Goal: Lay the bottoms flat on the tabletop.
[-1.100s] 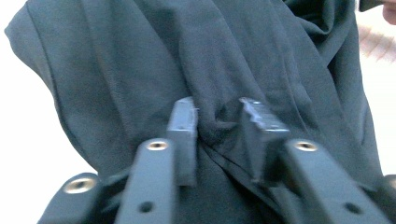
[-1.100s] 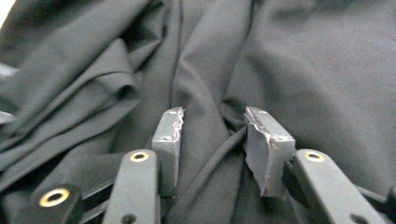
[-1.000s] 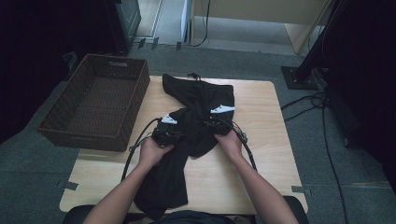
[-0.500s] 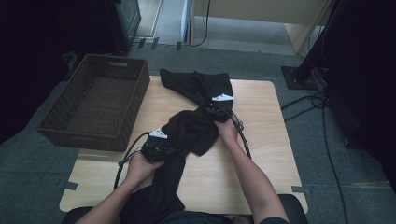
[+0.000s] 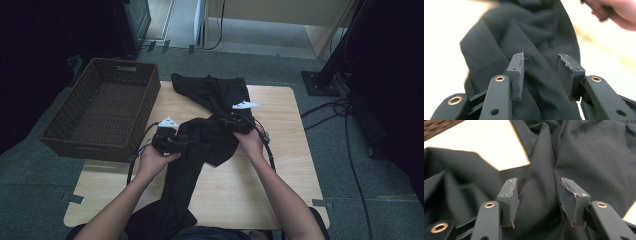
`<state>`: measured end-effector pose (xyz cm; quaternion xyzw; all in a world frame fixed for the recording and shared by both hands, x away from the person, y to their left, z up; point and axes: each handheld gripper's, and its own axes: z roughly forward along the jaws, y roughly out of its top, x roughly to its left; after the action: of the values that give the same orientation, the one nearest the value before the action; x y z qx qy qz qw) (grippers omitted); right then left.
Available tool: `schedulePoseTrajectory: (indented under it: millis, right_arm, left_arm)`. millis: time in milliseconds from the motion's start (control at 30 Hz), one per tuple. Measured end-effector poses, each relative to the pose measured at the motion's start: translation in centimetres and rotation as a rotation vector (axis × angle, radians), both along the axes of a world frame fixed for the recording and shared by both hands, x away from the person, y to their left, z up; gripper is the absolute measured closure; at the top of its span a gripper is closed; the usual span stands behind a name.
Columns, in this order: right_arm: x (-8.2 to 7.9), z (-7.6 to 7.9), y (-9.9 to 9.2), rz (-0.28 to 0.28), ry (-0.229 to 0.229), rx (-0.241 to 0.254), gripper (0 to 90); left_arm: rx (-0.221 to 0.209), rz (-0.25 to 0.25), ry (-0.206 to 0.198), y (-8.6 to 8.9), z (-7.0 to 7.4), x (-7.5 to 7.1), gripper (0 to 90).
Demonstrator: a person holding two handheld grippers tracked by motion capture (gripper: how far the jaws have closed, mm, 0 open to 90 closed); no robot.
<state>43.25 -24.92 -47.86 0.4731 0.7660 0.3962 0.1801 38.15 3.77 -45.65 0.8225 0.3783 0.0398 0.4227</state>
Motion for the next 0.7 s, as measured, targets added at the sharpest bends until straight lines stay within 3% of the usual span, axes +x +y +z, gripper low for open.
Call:
schedulePoseTrajectory:
  millis: [100,300,400,500,600,700]
  right_arm:
    - [-1.8,0.1,-0.6,0.023,-0.006,-0.005,52.9]
    - [-4.3,-1.5,-1.1,0.057,0.051,-0.030,56.6]
    - [-4.2,-3.1,-0.5,0.077,0.064,-0.126,55.9]
    - [-3.7,-3.4,-0.3,0.061,0.058,-0.110,57.2]
    - [-3.0,-3.6,0.2,0.047,0.033,-0.114,58.9]
    - [-1.8,-3.7,0.7,0.039,0.022,-0.108,61.0]
  left_arm:
    - [0.009,0.030,0.004,-0.5,-0.3,1.7,56.3]
    - [0.096,0.060,0.025,-1.5,-2.5,3.8,56.5]
    - [0.123,0.062,0.039,-1.7,-3.9,4.1,58.0]
    - [0.115,0.076,0.030,-1.8,-4.3,4.4,61.1]
    - [0.146,0.084,0.010,-2.0,-4.8,5.0,65.4]
    - [0.148,0.132,-0.020,-1.9,-5.0,5.9,67.0]
